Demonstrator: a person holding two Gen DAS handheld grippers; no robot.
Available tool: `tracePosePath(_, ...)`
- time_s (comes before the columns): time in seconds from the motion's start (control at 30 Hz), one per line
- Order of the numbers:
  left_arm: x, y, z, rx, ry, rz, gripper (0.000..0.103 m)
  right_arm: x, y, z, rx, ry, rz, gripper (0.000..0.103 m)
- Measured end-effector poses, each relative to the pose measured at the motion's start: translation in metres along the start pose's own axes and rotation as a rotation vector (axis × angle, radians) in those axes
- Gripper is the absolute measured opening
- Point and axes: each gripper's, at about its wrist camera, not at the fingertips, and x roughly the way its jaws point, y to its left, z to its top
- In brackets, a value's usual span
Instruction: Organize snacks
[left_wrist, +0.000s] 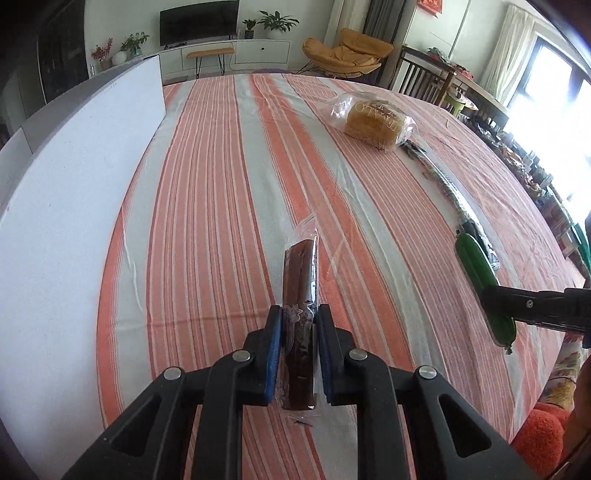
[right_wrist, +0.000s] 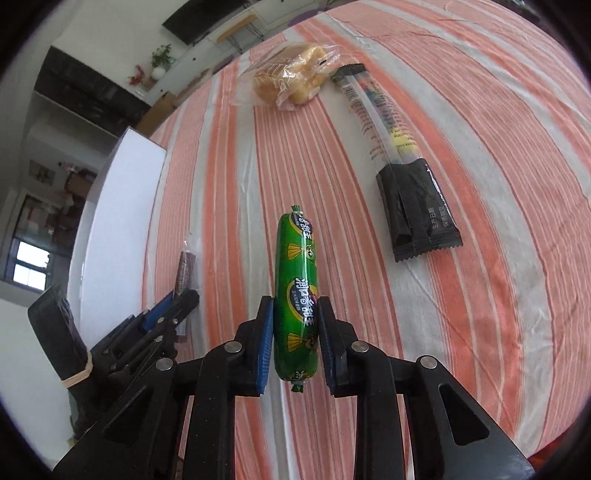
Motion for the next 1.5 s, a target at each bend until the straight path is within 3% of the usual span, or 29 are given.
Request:
tracePosePath(0.23,-0.090,-0.002,-0.032,-0.104,-0.092,-0.226,0.018,-0.024,-0.008,-0.020,0.056,-0.004,0.100,0.024)
tracePosePath(0.4,-0.177,0.029,-0.030,-0.150,-0.220,-0.293,0.018,-0.034,0.061,-0.014,-0.060,-0.011,0.225,0.024)
tracePosePath(0.47,-0.207,0.056,-0.029,-0.176,-0.276,-0.256,0.018,-0.039,0.105,-0.015,-0.132,-0.012,0.292,0.024)
tracePosePath(0.53,-0.232,0.089,-0.029,-0.212,-0.323,-0.167,0.018,-0.042,0.152,-0.017,-0.203,-0.004,0.359,0.024)
tracePosePath(0.67,-0.248,0.162,-0.035,-0.296,-0.358,0.122,0.018,-0.034,0.241,-0.035,-0.359,0.040,0.450,0.024)
tracePosePath(0.73,-0.239,0.196,-0.041,-0.330,-0.323,0.277,0.027,-0.020,0.274,-0.051,-0.439,0.067,0.453,0.027)
tracePosePath(0.8,-0.230,0.219,-0.048,-0.345,-0.298,0.392,0.069,-0.005,0.297,-0.062,-0.509,0.081,0.415,0.038)
tracePosePath(0.83,-0.227,0.226,-0.053,-0.350,-0.316,0.427,0.077,0.003,0.301,-0.065,-0.531,0.084,0.394,0.062)
tracePosePath(0.87,-0.226,0.230,-0.057,-0.344,-0.344,0.450,0.083,0.007,0.301,-0.068,-0.537,0.078,0.384,0.070)
tracePosePath(0.93,-0.224,0.233,-0.058,-0.300,-0.373,0.483,0.083,0.009,0.289,-0.069,-0.538,0.048,0.367,0.070)
tracePosePath(1.0,-0.216,0.229,-0.055,-0.221,-0.408,0.491,0.083,0.008,0.269,-0.069,-0.556,0.003,0.290,0.069)
tracePosePath(1.07,-0.201,0.223,-0.050,-0.137,-0.406,0.488,0.085,0.005,0.243,-0.069,-0.577,-0.067,0.161,0.069)
tracePosePath(1.17,-0.164,0.213,-0.039,-0.048,-0.297,0.461,0.085,0.003,0.184,-0.066,-0.555,-0.160,-0.035,0.068)
tracePosePath(1.2,-0.156,0.204,-0.037,0.001,-0.257,0.493,0.079,0.003,0.162,-0.065,-0.539,-0.192,-0.103,0.068)
tracePosePath(1.27,-0.154,0.186,-0.038,0.087,-0.295,0.580,0.079,0.002,0.118,-0.061,-0.491,-0.259,-0.258,0.068)
tracePosePath(1.37,-0.157,0.177,-0.041,0.051,-0.352,0.595,0.079,-0.005,0.063,-0.061,-0.418,-0.323,-0.423,0.069)
tracePosePath(1.5,-0.167,0.173,-0.048,-0.066,-0.392,0.546,0.080,-0.014,0.029,-0.065,-0.337,-0.347,-0.442,0.068)
